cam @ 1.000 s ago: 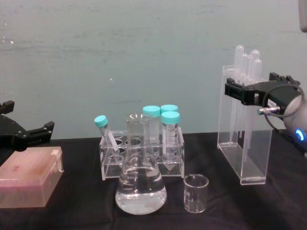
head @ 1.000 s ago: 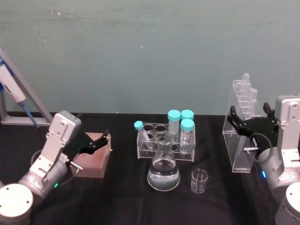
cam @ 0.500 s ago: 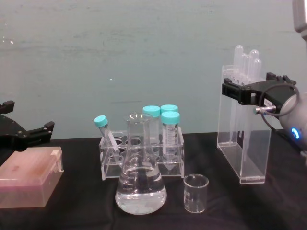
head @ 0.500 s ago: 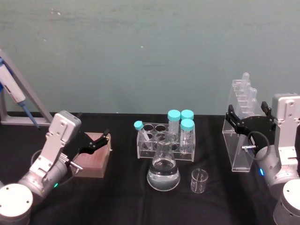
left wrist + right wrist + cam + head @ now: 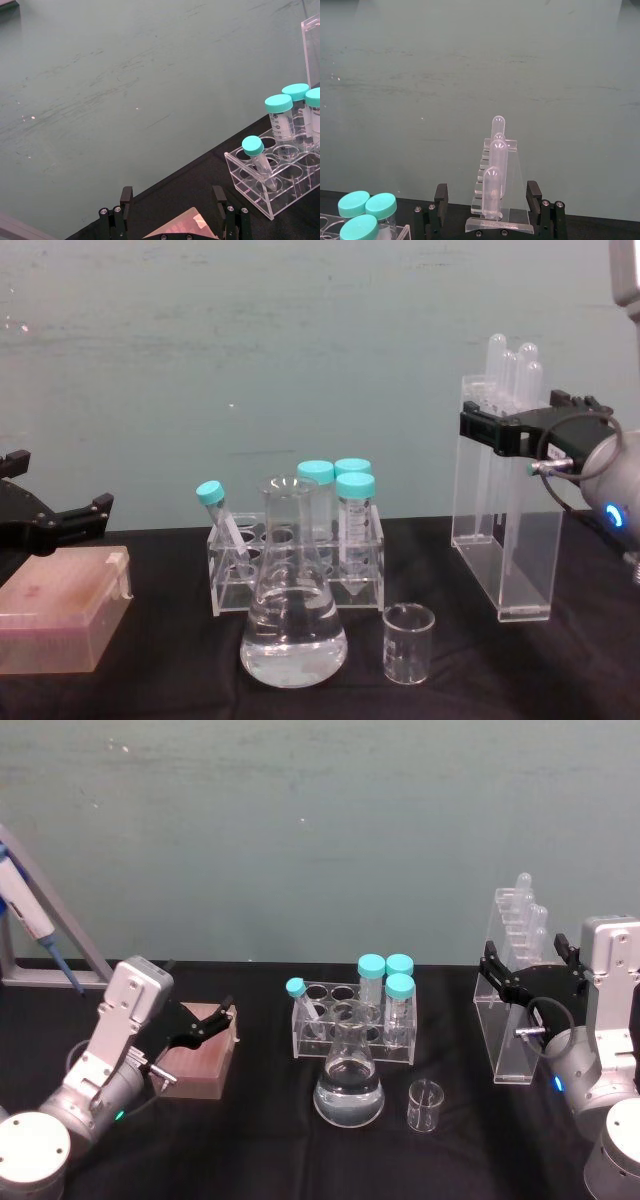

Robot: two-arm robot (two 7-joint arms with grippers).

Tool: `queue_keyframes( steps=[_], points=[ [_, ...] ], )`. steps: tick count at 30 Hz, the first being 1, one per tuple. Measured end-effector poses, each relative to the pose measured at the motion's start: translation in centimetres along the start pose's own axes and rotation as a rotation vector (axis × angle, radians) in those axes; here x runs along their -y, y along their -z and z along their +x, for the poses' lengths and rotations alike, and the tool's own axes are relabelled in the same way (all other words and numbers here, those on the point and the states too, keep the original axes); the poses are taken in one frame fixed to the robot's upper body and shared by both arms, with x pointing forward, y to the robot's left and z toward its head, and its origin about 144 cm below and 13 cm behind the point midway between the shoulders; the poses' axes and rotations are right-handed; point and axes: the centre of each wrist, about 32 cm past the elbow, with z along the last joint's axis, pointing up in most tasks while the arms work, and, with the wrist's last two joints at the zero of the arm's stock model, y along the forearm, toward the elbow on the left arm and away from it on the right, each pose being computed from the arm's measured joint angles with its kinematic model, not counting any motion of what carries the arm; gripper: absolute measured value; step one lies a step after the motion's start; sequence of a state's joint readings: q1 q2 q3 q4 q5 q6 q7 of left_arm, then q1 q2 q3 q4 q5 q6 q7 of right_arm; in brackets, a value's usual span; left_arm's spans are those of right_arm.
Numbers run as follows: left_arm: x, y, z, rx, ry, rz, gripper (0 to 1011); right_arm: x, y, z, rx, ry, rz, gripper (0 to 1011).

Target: Place the experimental apparatus aside using one hand.

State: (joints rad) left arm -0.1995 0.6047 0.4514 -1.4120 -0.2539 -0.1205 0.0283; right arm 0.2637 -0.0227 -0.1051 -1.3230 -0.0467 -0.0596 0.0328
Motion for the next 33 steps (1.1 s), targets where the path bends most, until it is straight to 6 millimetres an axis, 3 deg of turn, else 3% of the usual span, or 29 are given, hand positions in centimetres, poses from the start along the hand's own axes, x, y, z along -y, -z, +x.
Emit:
queue_keyframes(
  steps=[33],
  points=[
    [0.00, 0.00, 0.00, 0.000, 0.000, 0.000, 1000, 0.08, 0.00, -0.12, 0.006, 0.005, 0.000, 1003]
  ],
)
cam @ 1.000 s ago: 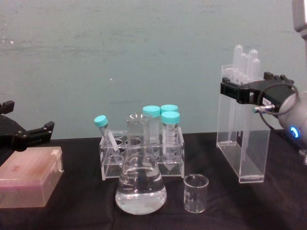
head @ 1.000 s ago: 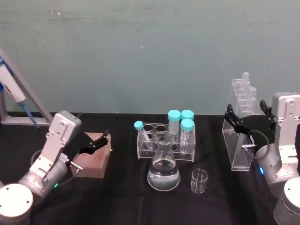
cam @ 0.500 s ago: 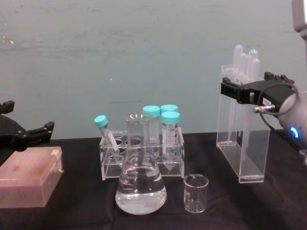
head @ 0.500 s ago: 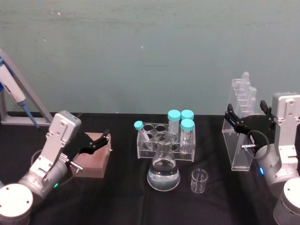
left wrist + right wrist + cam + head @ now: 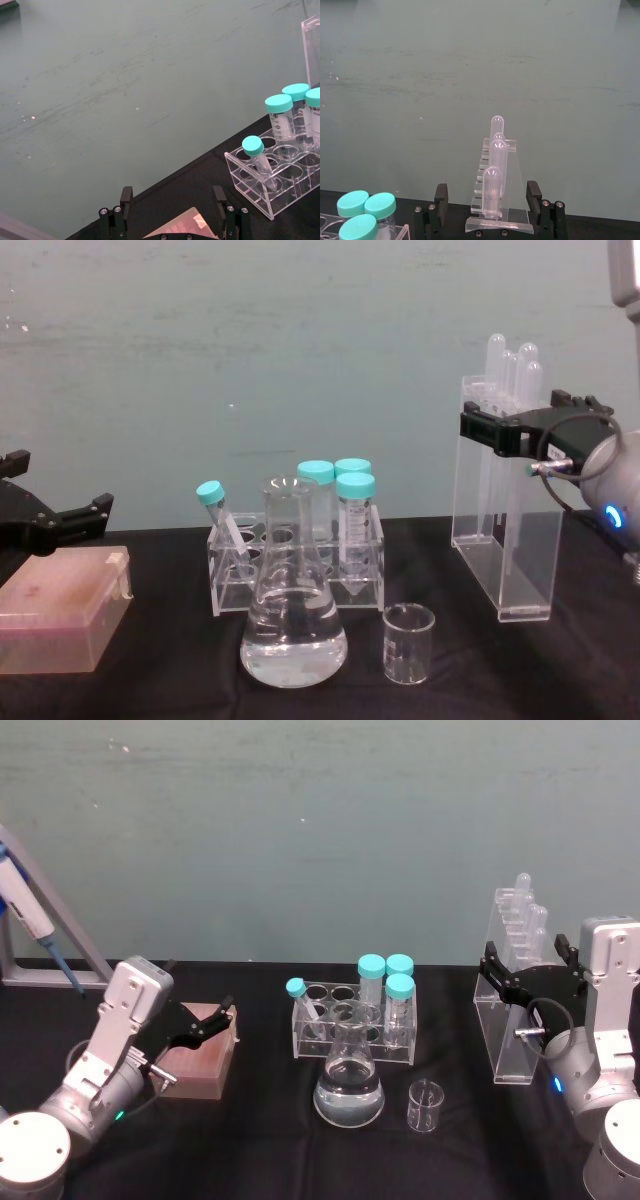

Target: Place the experimental apparatus aside using one hand.

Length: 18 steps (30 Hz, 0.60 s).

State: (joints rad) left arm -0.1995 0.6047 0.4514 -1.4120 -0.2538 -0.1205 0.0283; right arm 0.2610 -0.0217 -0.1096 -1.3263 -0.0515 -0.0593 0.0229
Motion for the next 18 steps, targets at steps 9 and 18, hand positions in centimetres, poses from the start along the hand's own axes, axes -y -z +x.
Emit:
queue_keyframes(
  steps=[9, 18],
  points=[
    [0.00, 0.00, 0.00, 0.000, 0.000, 0.000, 1000, 0.00, 0.00, 0.00, 0.000, 0.001, 0.000, 1003],
    [0.00, 0.00, 0.00, 0.000, 0.000, 0.000, 1000, 0.00, 0.00, 0.00, 0.000, 0.001, 0.000, 814]
  ],
)
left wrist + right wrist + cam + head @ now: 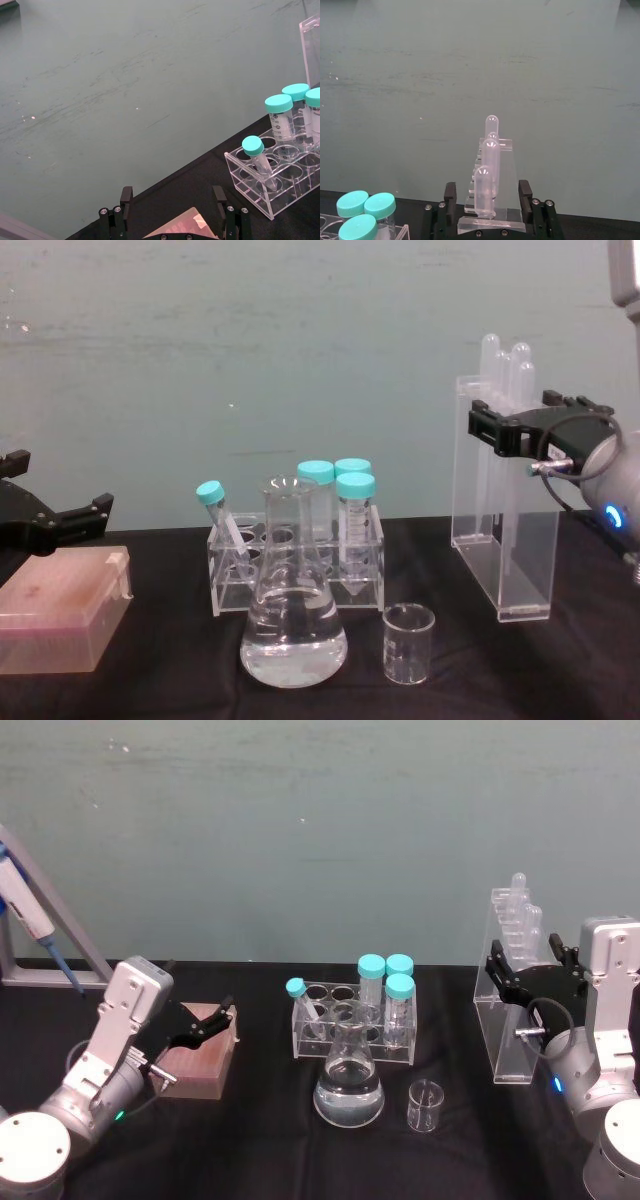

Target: Place the experimental apparatus aside using one hand.

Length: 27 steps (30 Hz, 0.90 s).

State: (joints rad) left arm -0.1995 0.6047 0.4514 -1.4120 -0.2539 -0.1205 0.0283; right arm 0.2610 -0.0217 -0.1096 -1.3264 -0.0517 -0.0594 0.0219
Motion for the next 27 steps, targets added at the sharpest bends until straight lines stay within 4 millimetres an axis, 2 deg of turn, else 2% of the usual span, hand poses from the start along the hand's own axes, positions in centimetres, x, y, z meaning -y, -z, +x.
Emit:
queue_keyframes(
  steps=[4, 8, 27],
  points=[
    [0.00, 0.00, 0.00, 0.000, 0.000, 0.000, 1000, 0.00, 0.00, 0.00, 0.000, 0.000, 0.000, 683],
    [0.00, 0.00, 0.00, 0.000, 0.000, 0.000, 1000, 0.00, 0.00, 0.00, 0.000, 0.000, 0.000, 616],
    [0.00, 0.00, 0.00, 0.000, 0.000, 0.000, 1000, 0.00, 0.00, 0.01, -0.002, 0.000, 0.000, 612]
  ],
)
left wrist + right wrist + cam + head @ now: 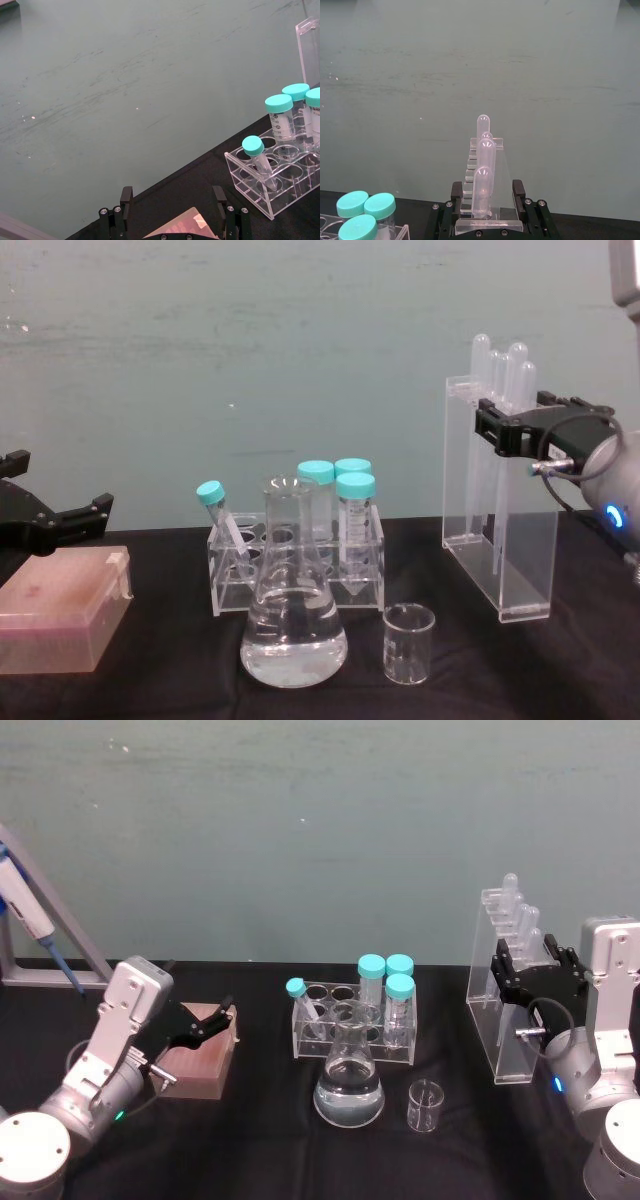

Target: Place the experimental apparatus aside using one hand.

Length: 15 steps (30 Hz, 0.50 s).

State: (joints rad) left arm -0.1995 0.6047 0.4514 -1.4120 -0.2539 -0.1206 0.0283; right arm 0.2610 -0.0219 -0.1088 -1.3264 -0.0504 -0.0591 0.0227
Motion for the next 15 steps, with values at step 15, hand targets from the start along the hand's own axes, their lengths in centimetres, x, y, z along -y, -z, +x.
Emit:
queue_keyframes(
  steps=[15],
  points=[
    [0.00, 0.00, 0.00, 0.000, 0.000, 0.000, 1000, 0.18, 0.13, 0.49, -0.014, 0.001, 0.007, 612]
  ],
)
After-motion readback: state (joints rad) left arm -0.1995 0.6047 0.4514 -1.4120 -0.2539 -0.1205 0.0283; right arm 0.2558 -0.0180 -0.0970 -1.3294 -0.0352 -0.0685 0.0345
